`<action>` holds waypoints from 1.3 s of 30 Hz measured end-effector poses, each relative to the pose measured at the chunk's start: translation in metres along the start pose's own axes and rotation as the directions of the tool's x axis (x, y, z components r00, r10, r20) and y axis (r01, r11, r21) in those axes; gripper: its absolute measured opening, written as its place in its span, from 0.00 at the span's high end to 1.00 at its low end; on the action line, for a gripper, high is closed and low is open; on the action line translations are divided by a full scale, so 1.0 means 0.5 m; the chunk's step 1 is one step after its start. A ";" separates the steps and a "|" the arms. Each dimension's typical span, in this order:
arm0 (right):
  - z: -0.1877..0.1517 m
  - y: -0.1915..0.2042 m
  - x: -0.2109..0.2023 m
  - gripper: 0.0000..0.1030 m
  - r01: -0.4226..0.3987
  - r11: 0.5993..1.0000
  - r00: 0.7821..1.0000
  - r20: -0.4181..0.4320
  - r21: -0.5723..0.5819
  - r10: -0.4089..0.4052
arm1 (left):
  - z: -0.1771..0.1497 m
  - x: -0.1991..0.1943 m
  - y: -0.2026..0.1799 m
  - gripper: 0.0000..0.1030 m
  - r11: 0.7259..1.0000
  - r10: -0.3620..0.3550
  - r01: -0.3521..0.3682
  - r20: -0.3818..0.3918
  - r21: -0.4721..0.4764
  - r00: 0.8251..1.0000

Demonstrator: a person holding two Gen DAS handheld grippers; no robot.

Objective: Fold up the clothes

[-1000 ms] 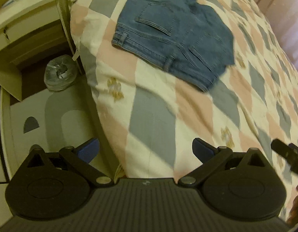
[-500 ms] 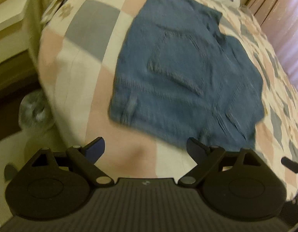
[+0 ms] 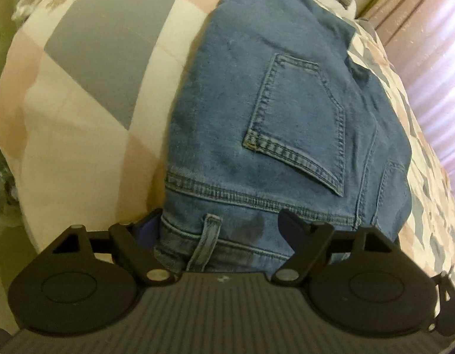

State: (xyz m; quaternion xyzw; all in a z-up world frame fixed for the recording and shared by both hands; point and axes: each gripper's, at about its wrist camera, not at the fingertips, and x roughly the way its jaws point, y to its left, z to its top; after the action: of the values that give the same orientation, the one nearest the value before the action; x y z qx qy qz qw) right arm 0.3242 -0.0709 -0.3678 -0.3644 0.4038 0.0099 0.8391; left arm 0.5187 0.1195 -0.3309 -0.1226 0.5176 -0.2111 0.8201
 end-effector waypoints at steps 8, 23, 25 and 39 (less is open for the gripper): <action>0.037 -0.005 0.047 0.71 0.007 1.000 1.000 -0.003 -0.017 -0.007 | 0.013 -0.017 0.030 0.75 1.000 -0.013 0.013 -0.033 -0.023 0.999; 0.071 -0.191 -0.156 0.85 -0.011 0.963 0.994 0.104 0.270 -0.018 | -0.019 -0.057 0.086 0.68 0.845 -0.324 0.323 0.072 -0.427 0.943; 0.076 -0.202 -0.164 0.87 -0.017 0.957 0.995 0.104 0.291 -0.013 | -0.020 -0.071 0.090 0.85 0.797 -0.367 0.379 0.122 -0.470 0.922; 0.002 -0.452 -0.447 0.98 -0.363 0.571 0.928 0.342 0.737 0.147 | 0.209 -0.457 -0.328 0.90 0.809 -0.583 0.575 0.297 0.124 0.756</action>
State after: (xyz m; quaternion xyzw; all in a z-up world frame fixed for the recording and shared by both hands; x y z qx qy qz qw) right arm 0.2445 -0.1742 -0.0783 0.1093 0.3091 -0.0026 0.9447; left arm 0.4909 0.0812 -0.0346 -0.2987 0.3110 -0.4379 0.7888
